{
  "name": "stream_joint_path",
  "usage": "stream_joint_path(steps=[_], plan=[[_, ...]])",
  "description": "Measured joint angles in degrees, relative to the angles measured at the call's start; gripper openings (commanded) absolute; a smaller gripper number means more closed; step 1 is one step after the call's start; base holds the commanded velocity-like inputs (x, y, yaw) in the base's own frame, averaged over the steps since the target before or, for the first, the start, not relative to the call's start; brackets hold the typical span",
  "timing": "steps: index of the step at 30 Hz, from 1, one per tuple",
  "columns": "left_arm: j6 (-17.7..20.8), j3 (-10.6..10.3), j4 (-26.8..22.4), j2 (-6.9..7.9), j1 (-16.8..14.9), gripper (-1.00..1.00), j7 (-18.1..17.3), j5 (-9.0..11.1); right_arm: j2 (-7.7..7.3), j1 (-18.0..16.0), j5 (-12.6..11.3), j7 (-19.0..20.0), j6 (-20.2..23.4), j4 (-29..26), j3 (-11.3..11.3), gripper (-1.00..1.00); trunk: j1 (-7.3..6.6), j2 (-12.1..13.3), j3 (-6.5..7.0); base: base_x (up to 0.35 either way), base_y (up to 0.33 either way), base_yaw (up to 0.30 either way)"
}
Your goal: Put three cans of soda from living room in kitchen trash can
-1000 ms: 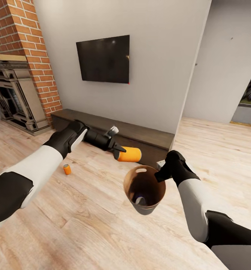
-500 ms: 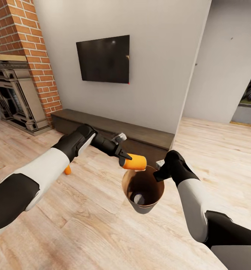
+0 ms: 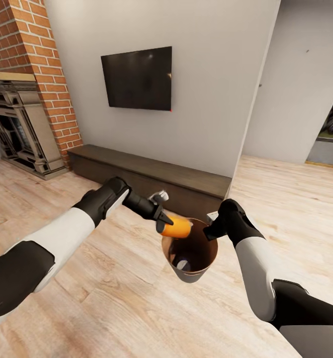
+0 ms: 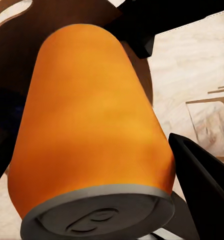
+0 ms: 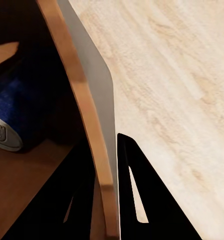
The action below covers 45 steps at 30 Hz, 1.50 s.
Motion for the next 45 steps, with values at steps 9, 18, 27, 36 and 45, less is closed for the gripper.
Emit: stream_joint_path(steps=[9,18,27,36,45], plan=[[0.04,-0.11,0.19,-2.06,3.31,-1.00,3.67,-0.07,0.61,-0.39,-0.14,-0.02,0.03,-0.14,0.04,-1.00,0.00,0.00,0.00,0.000,0.000,0.000],[0.04,-0.86,0.46,-3.58,4.37,-1.00,6.00,-0.15,1.93,-0.52,-0.16,-0.02,0.08,-0.02,0.11,-1.00,0.00,0.00,0.00,0.000,0.000,0.000],[0.03,-2.35,0.52,-4.75,4.47,-1.00,9.29,-0.15,2.65,-0.52,-0.12,-0.07,0.10,0.10,0.20,-1.00,0.00,0.00,0.00,0.000,0.000,0.000],[0.00,-2.55,0.51,-5.28,5.60,-1.00,13.57,-0.12,2.85,-0.53,0.10,-0.12,0.01,0.14,0.30,-1.00,0.00,0.00,0.00,0.000,0.000,0.000],[0.00,-2.56,0.48,-5.76,6.49,-1.00,18.13,-0.23,2.93,-0.53,0.14,-0.11,-0.01,0.19,0.32,-1.00,0.00,0.00,0.00,0.000,0.000,0.000]])
